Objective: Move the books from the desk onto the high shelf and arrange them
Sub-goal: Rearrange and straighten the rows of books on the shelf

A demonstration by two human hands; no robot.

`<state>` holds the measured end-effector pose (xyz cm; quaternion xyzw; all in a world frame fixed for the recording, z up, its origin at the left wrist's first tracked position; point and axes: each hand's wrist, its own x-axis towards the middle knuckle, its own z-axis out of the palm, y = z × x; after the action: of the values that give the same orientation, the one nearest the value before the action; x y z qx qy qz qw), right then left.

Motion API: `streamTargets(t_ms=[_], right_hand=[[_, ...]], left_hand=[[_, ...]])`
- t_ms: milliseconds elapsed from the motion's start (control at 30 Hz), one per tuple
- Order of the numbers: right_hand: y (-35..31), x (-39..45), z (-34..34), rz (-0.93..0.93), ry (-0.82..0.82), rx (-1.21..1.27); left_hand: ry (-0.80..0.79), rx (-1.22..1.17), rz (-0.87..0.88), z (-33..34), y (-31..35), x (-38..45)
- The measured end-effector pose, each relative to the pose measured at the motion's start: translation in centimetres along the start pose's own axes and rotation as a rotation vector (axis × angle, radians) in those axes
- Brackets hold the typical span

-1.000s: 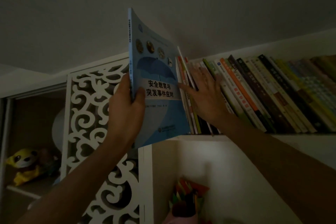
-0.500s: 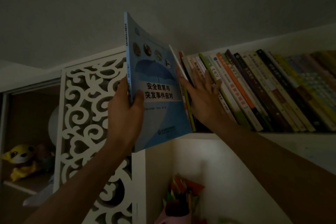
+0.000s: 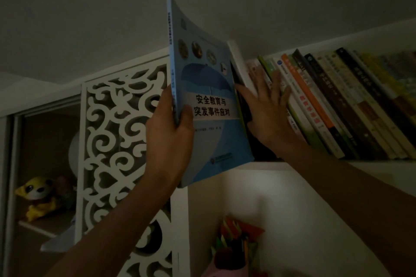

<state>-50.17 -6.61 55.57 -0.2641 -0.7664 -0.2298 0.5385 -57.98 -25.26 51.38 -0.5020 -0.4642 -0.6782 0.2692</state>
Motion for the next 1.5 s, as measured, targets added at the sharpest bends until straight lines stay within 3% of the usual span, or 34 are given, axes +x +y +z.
streamTargets(t_ms=[733,967,1167,1267,1500], right_hand=[[3.9,0.1,-0.9,-0.031,0.017,-0.099],[4.3,0.6,-1.2,0.01,0.032,-0.069],[4.1,0.5,-1.0,0.004,0.041,-0.112],[3.9,0.7,-0.7,0.02,0.045,-0.133],[3.0,1.0,0.9,-0.009,0.103,-0.222]], left_hand=[[-0.002,-0.105,0.043,3.7,1.2,-0.4],[0.033,0.019,0.02,7.8,0.3,0.3],[0.021,0.269,-0.043,12.7,-2.8,1.8],[0.086,0.506,0.057,14.4,-4.9,2.8],[0.031,0.59,0.099,17.3,-7.8,3.6]])
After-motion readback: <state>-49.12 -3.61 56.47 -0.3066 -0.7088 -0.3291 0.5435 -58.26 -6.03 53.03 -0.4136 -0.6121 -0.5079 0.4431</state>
